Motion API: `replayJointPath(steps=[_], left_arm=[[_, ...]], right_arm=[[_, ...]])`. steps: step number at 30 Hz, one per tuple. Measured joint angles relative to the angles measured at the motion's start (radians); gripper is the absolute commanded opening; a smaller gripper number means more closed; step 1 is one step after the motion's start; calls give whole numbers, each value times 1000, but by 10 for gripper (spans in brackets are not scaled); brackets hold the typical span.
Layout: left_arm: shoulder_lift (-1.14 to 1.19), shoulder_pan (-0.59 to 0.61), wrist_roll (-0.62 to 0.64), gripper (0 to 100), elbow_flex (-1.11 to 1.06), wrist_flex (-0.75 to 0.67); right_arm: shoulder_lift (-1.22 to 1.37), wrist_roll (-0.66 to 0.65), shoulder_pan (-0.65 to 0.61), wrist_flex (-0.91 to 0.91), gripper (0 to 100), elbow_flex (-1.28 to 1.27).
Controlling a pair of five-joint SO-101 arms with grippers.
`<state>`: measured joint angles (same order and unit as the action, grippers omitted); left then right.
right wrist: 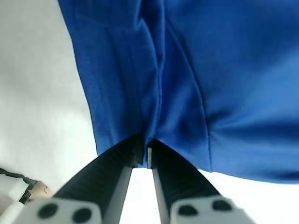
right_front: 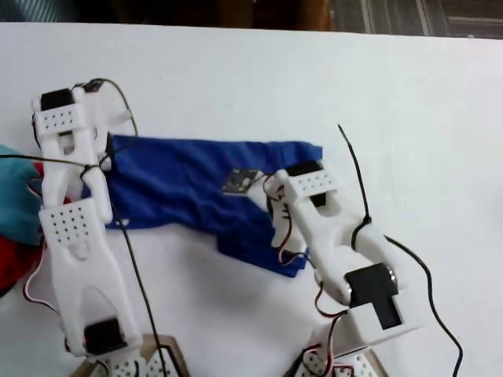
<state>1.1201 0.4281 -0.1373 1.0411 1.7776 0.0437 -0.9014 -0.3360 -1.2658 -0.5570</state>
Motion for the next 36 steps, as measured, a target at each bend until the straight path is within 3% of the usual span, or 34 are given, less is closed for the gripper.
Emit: replayJointPath(steps=[18,36], left_arm=[[0,0,0,25,0,0],[0,0,0,25,0,0]], right_arm=[[0,-2,2,-34,19,141],[0,0,38,49,19,247]])
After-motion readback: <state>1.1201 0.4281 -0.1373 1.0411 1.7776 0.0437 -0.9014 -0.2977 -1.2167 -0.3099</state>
